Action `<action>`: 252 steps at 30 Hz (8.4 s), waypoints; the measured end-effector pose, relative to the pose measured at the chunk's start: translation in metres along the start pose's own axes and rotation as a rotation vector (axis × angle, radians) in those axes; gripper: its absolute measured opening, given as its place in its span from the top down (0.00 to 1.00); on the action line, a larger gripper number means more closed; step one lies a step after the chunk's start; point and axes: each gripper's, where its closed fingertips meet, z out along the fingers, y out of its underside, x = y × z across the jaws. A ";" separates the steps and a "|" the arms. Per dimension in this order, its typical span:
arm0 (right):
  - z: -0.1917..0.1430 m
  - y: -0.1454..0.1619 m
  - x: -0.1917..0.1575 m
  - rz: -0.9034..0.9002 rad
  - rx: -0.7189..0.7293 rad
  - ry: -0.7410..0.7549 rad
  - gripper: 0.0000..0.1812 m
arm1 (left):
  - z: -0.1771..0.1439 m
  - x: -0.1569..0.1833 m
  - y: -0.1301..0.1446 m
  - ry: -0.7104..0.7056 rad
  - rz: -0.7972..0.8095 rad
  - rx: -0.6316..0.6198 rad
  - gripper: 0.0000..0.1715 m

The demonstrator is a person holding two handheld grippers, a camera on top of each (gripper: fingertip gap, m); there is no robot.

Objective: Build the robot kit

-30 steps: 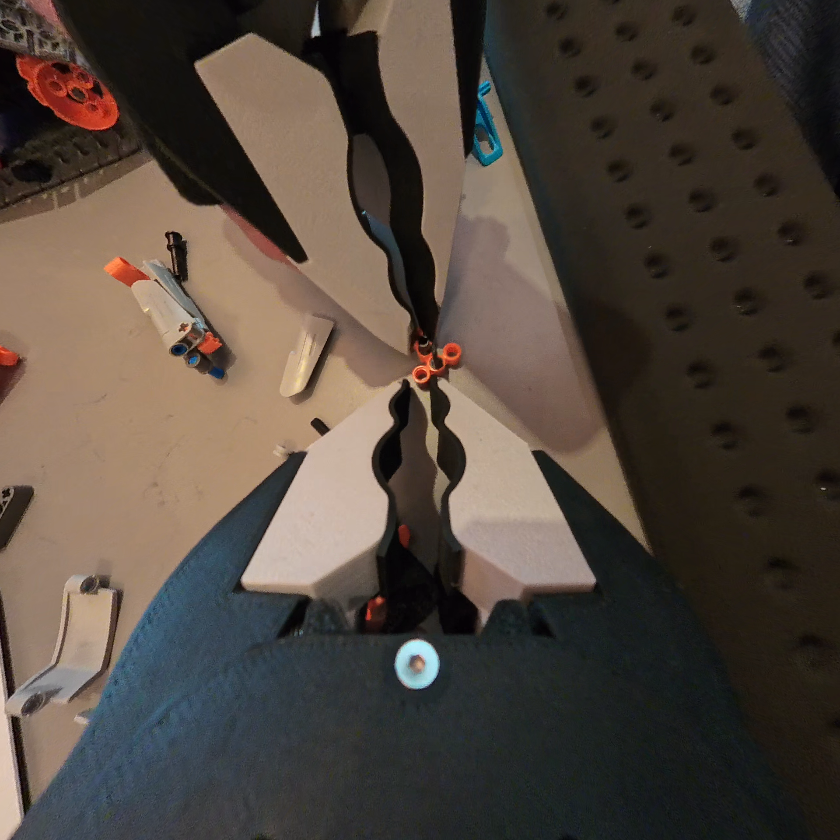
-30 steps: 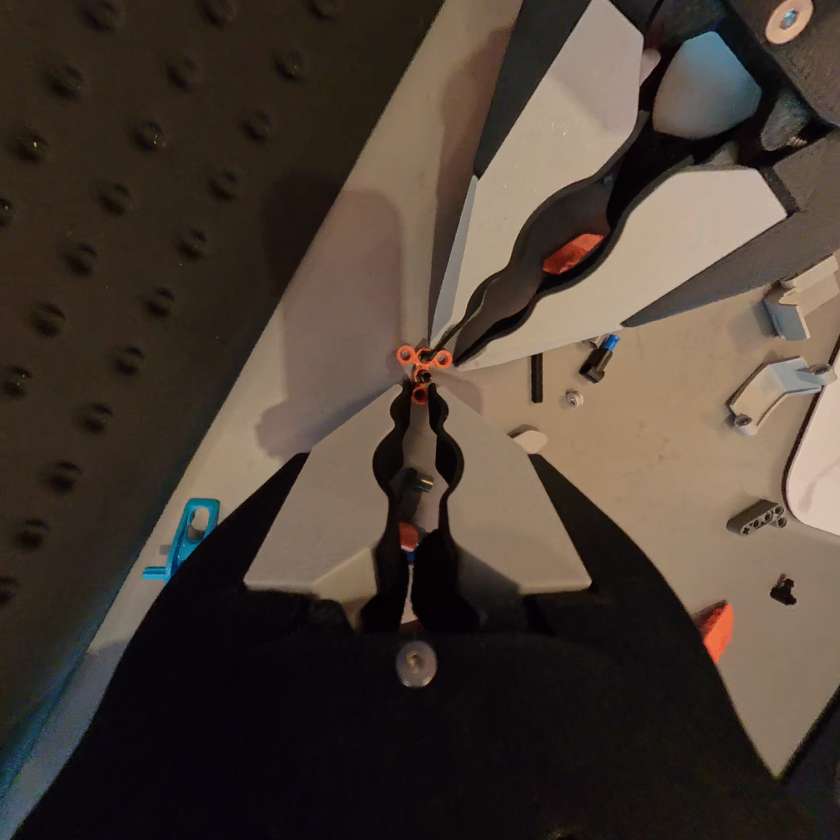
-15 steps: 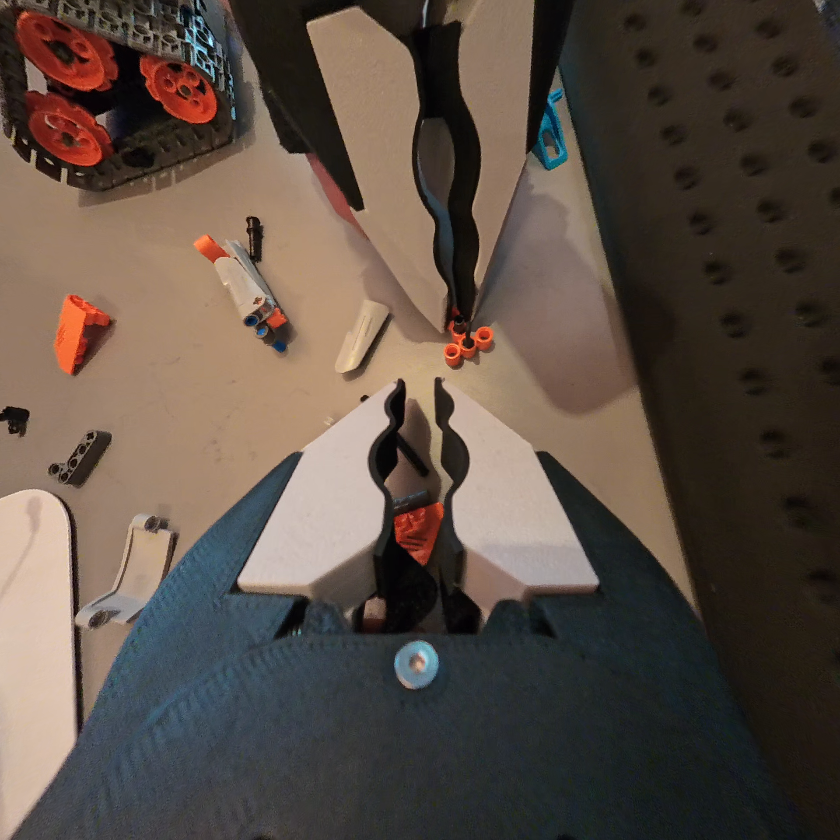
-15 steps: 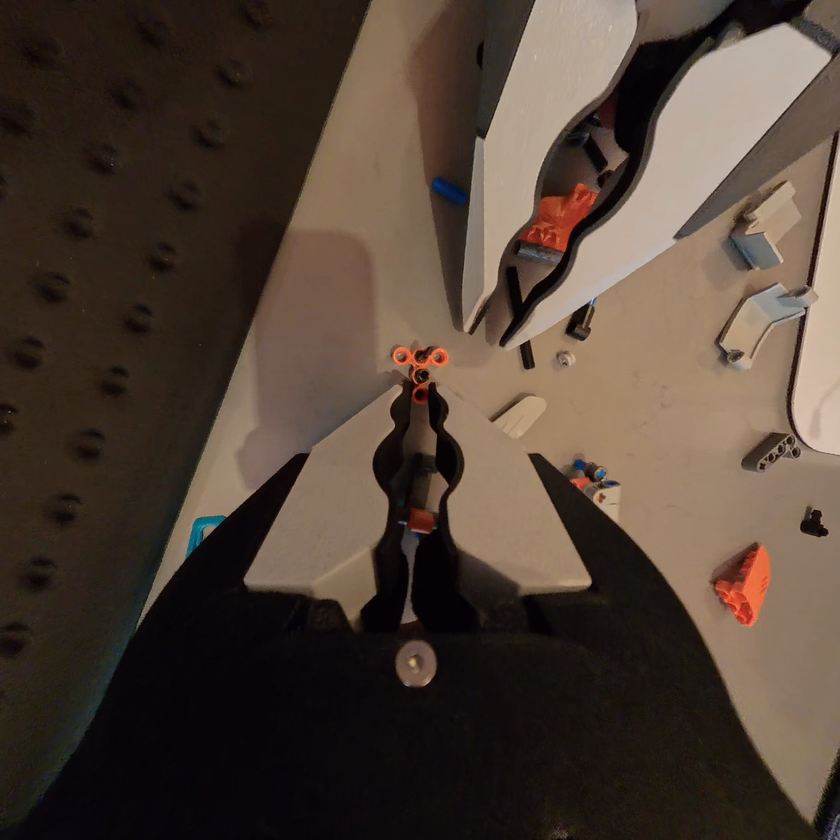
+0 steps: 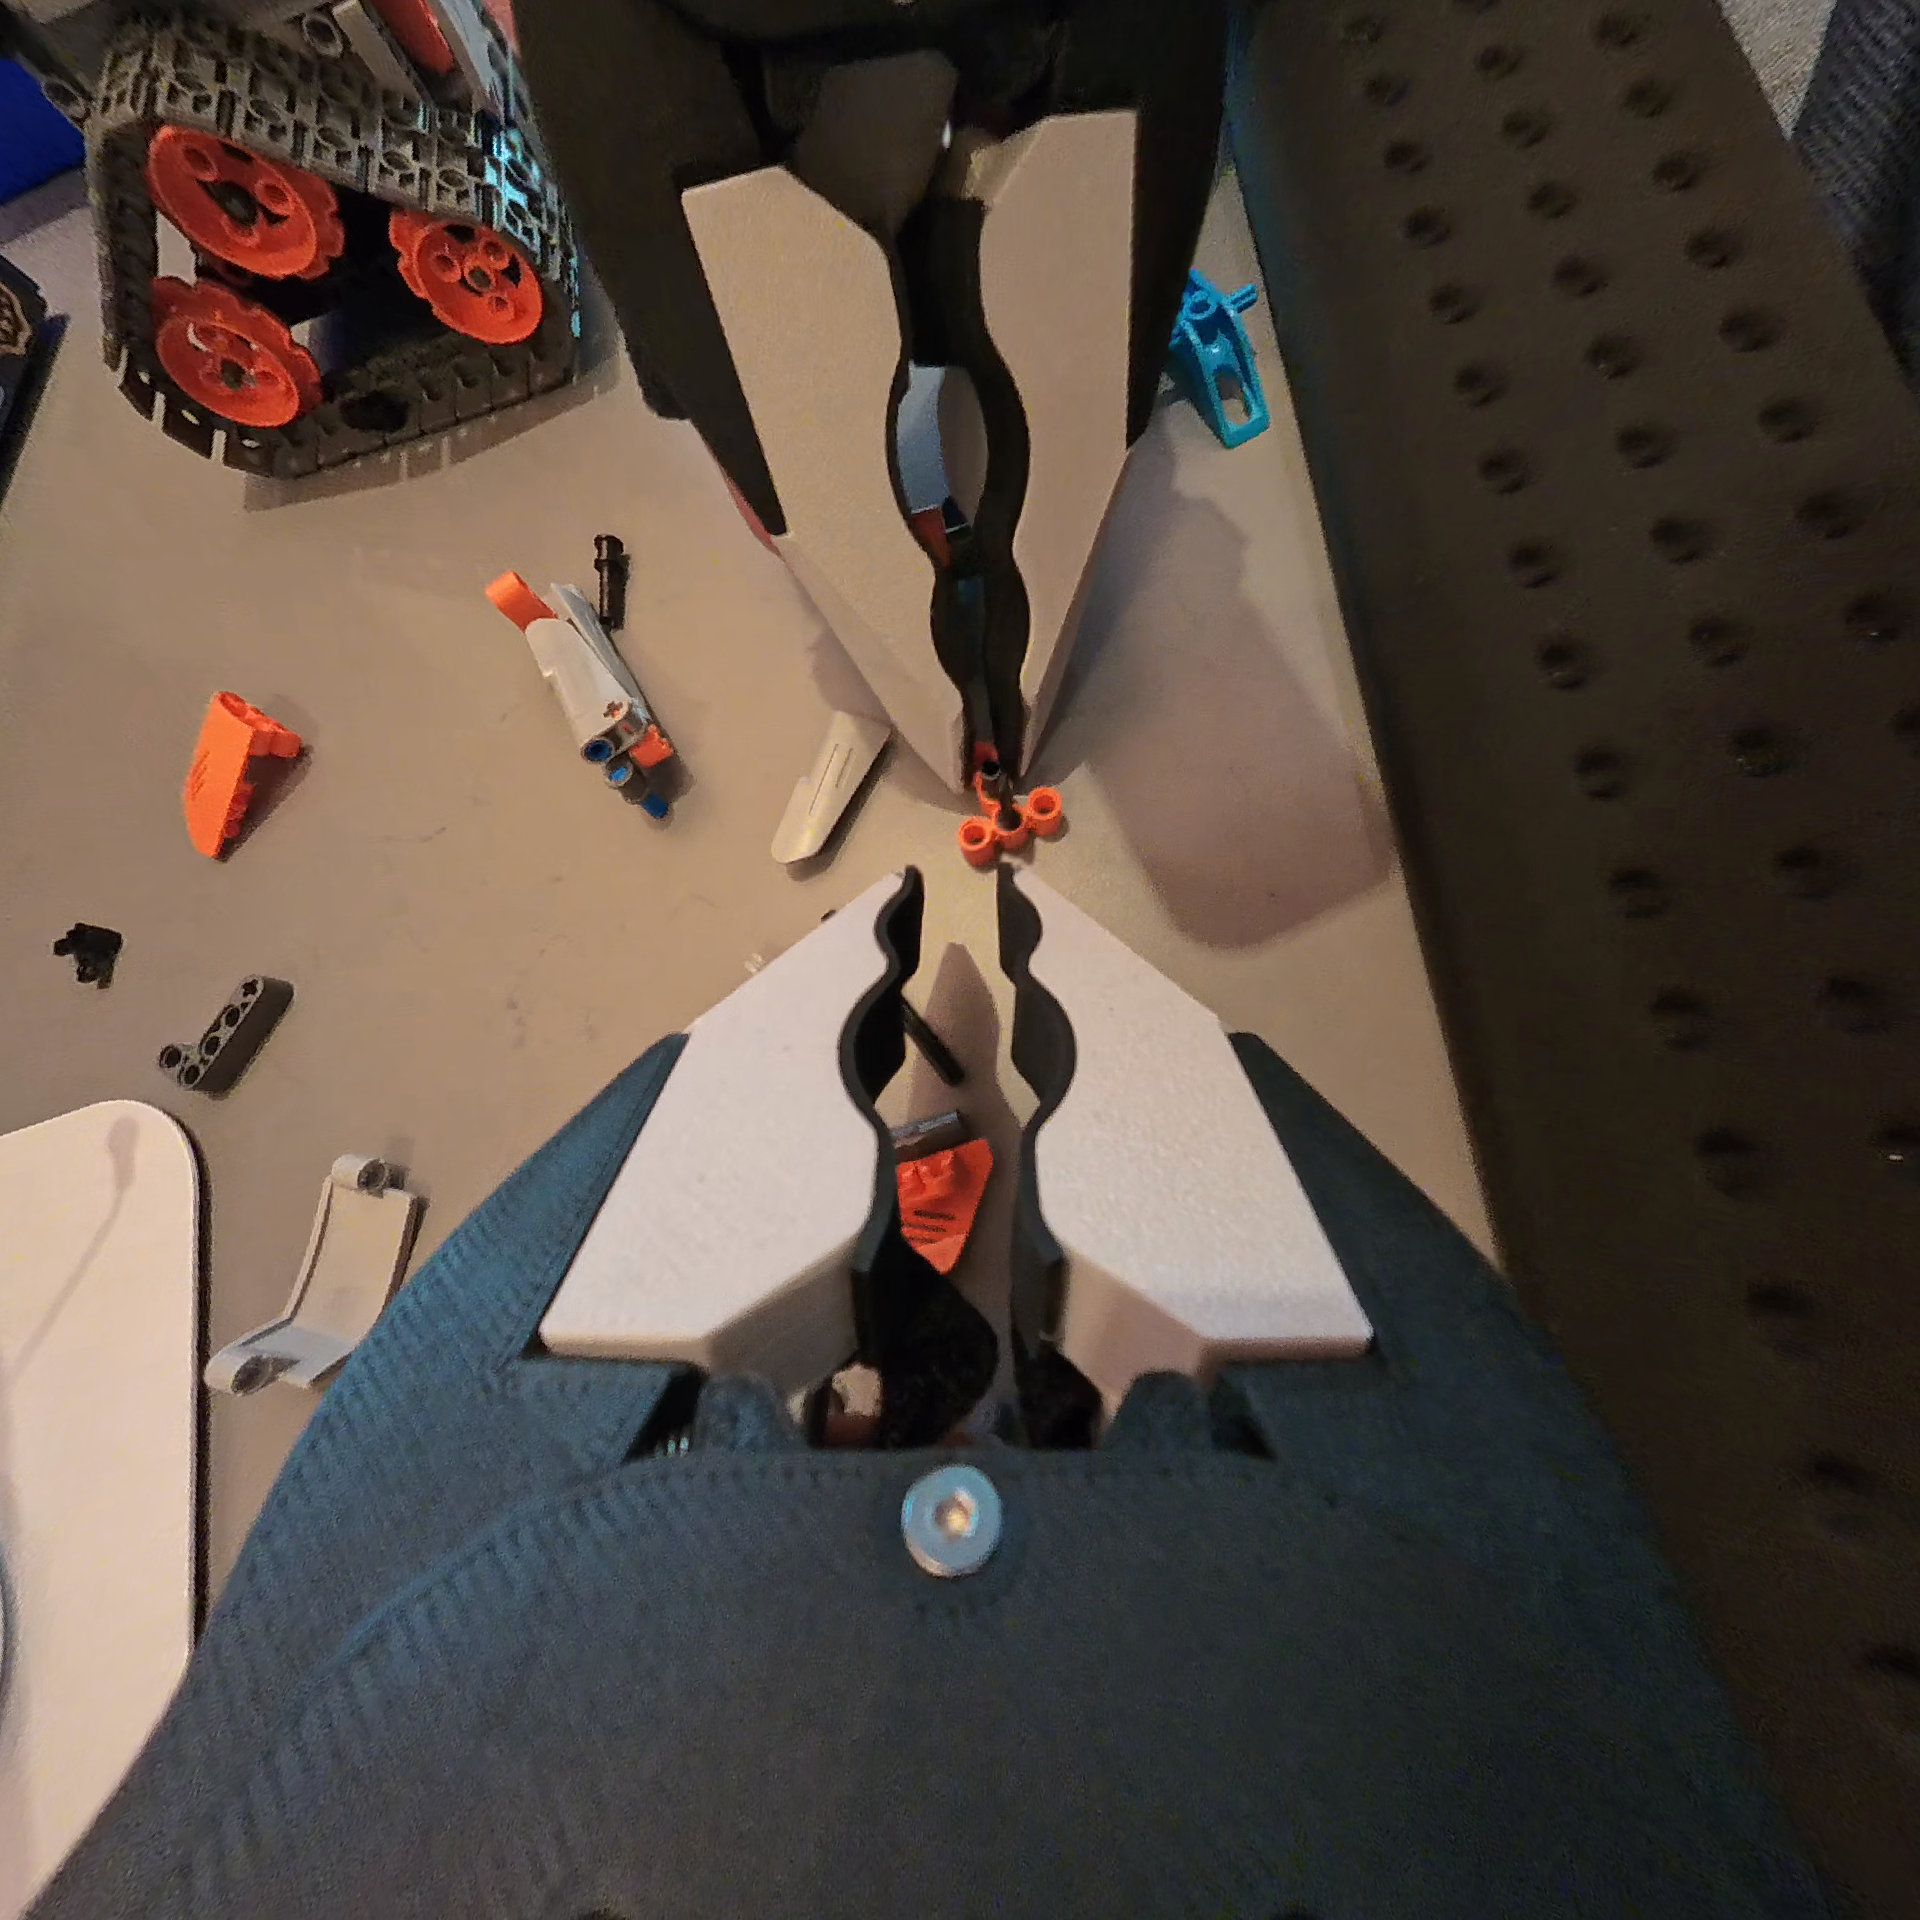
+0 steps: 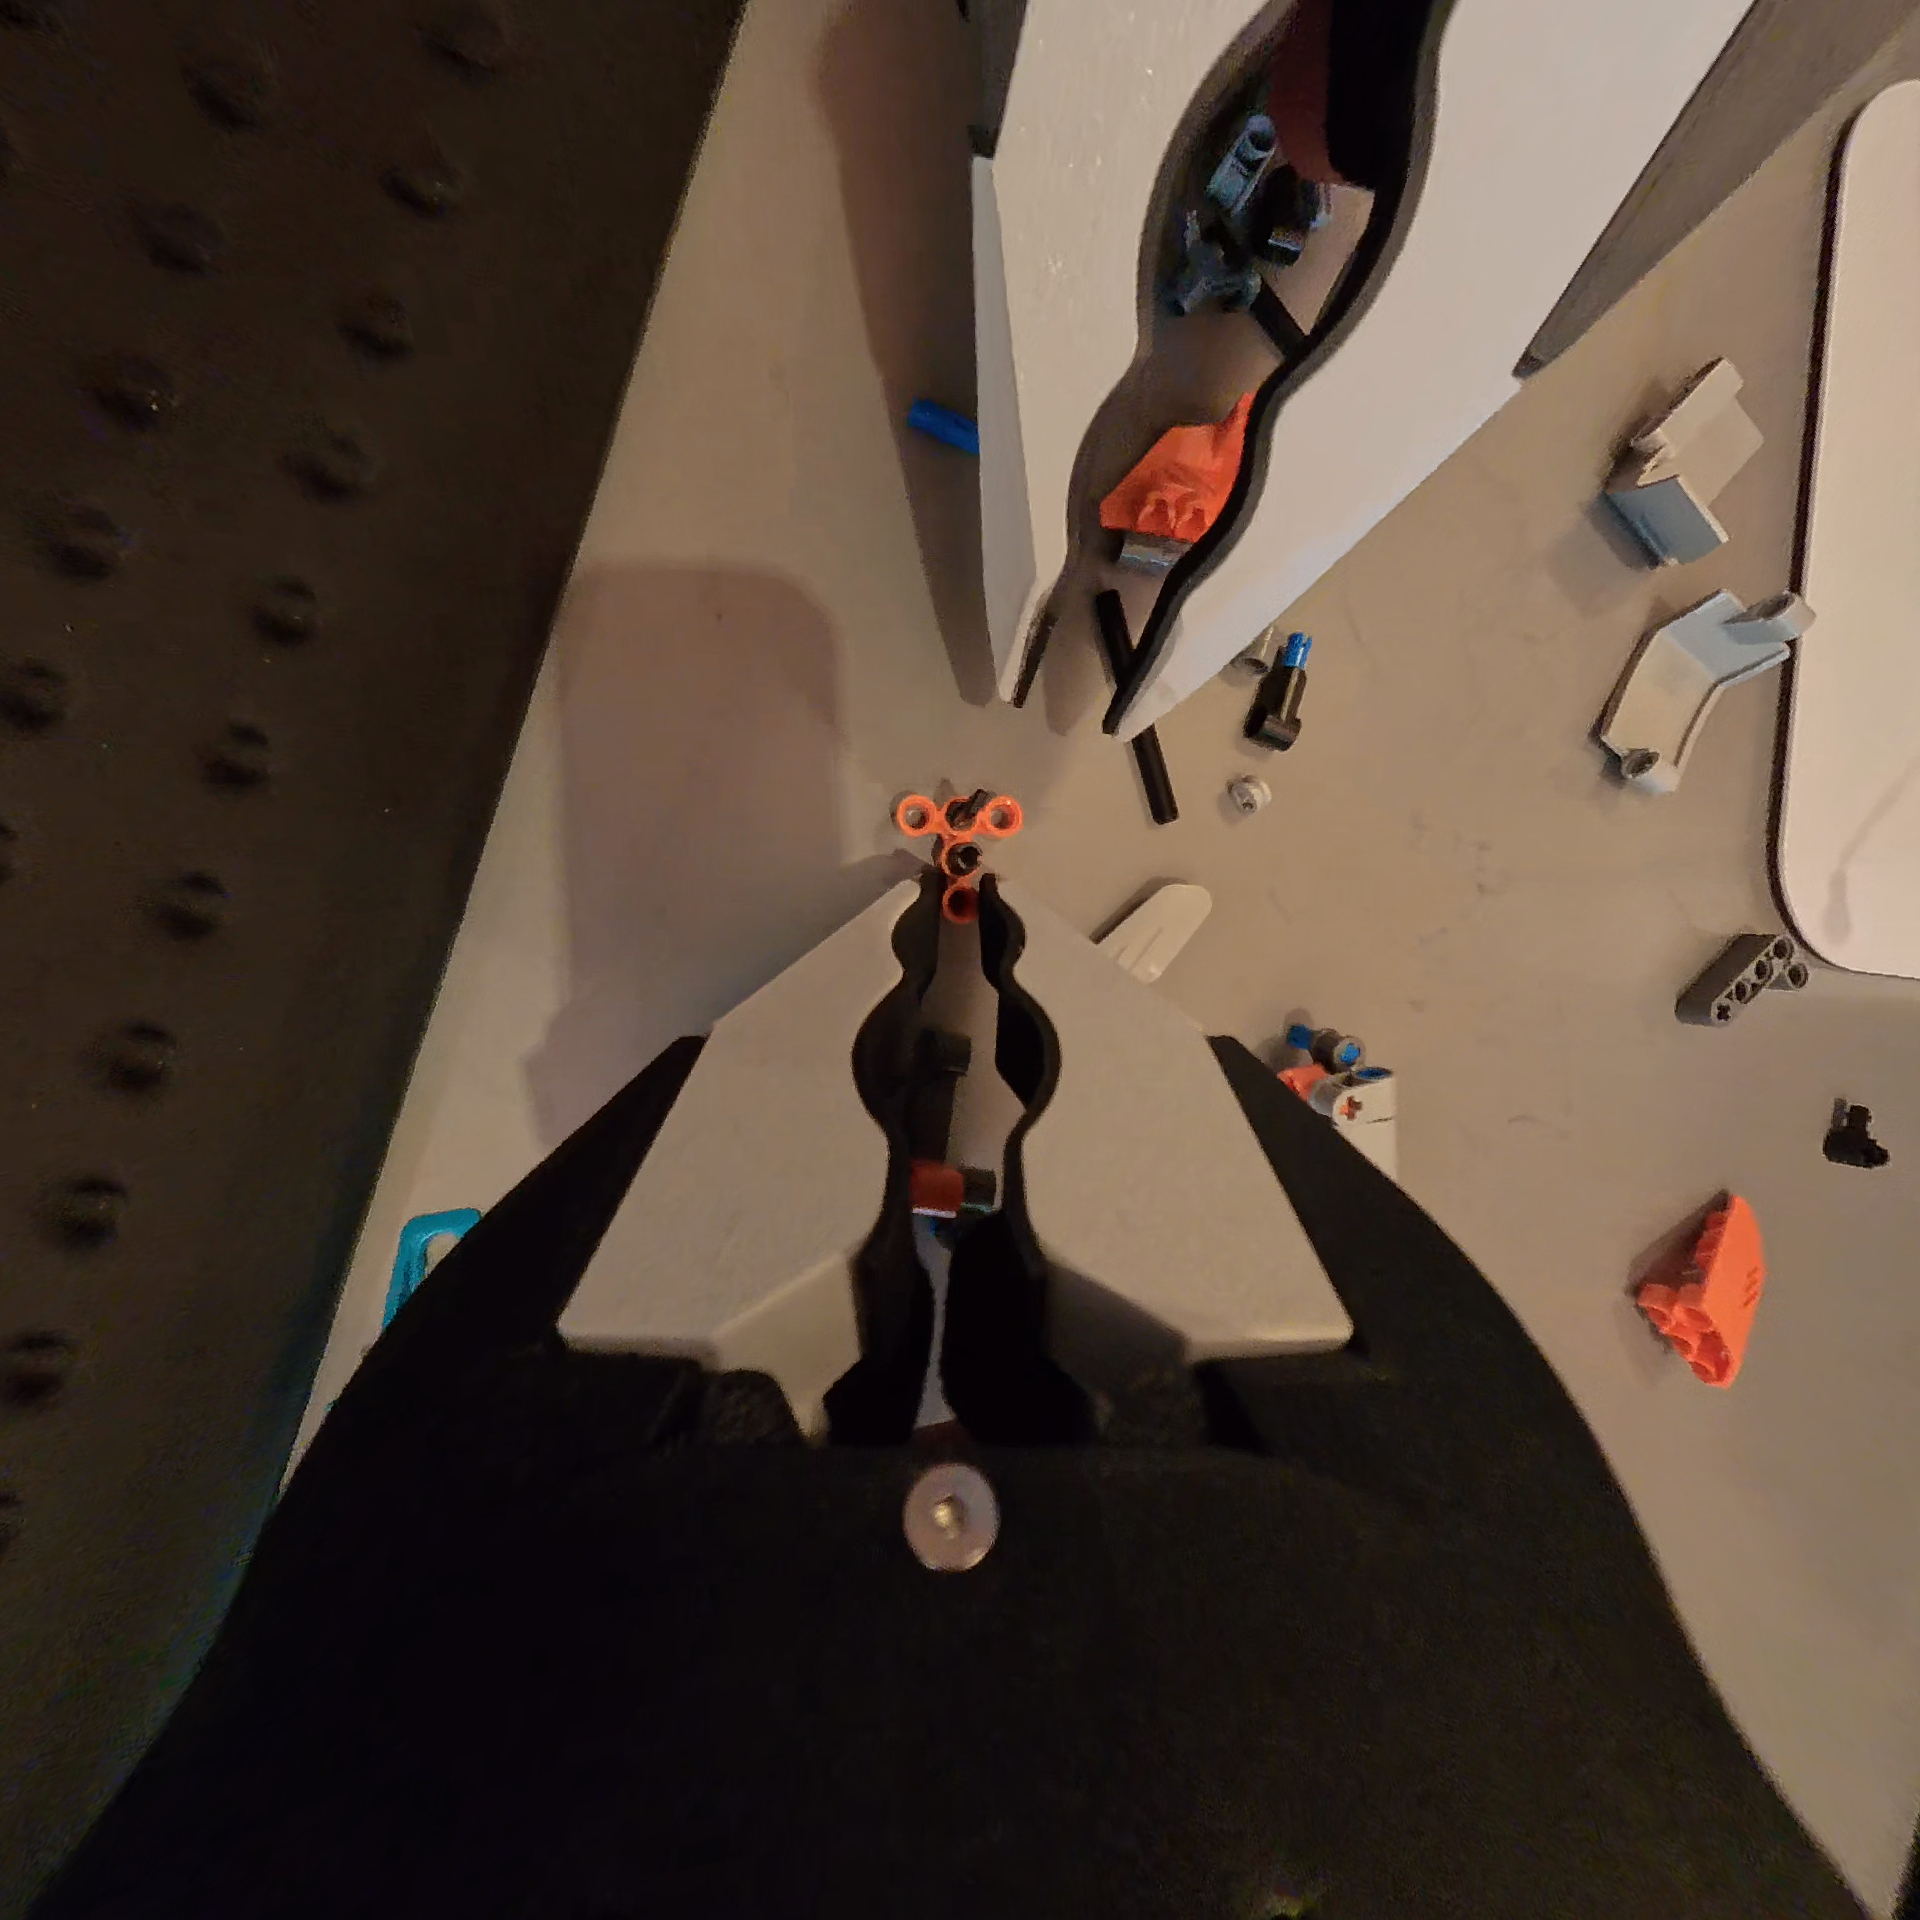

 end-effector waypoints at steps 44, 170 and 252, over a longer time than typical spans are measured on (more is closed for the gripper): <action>0.001 -0.010 -0.017 -0.143 0.118 -0.196 0.97 | 0.017 0.037 -0.015 0.347 0.098 0.060 1.00; -0.038 -0.026 0.040 0.027 0.254 0.180 0.90 | -0.083 -0.007 0.051 -0.315 -0.474 -0.010 0.97; -0.084 -0.049 0.035 -0.025 0.448 0.212 0.97 | -0.041 -0.010 -0.059 -0.237 -0.571 0.378 0.88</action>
